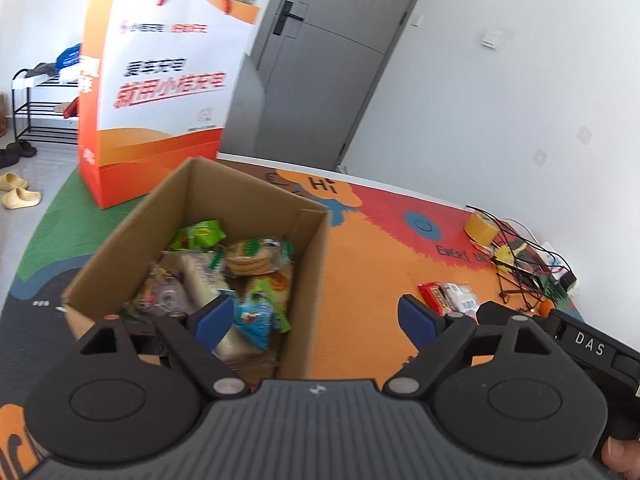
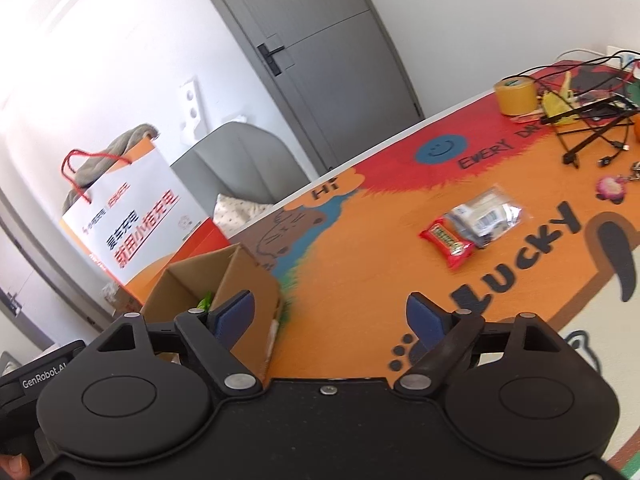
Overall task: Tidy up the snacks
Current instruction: 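Move both tools back over the last two snacks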
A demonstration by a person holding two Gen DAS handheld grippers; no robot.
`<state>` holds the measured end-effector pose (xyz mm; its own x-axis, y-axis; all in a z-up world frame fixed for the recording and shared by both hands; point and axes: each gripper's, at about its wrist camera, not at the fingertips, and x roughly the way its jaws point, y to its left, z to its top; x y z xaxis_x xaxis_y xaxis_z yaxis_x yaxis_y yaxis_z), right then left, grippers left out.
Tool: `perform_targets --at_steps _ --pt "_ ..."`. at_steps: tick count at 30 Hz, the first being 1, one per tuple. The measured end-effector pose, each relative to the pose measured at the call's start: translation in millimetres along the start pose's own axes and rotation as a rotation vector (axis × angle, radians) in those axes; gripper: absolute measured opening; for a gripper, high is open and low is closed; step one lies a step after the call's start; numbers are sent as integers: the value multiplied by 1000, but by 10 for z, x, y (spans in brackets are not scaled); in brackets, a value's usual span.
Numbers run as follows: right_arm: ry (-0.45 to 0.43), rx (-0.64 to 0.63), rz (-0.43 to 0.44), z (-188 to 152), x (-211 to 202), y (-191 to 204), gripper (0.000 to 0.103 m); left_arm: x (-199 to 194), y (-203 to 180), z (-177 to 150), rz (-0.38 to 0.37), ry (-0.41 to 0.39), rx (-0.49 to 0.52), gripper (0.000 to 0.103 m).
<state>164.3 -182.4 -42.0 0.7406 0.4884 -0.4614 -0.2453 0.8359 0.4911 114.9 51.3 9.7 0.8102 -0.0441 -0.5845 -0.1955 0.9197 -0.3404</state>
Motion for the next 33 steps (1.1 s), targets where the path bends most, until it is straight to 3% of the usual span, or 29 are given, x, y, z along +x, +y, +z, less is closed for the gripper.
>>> perform_targets --at_steps 7,16,33 --pt "-20 62 -57 74 -41 -413 84 211 -400 0 -50 14 46 88" --pt "-24 91 -106 149 7 -715 85 592 -709 14 -104 90 65 88" --pt "6 41 -160 394 360 -1061 86 1311 -1054 127 -67 173 89 88"
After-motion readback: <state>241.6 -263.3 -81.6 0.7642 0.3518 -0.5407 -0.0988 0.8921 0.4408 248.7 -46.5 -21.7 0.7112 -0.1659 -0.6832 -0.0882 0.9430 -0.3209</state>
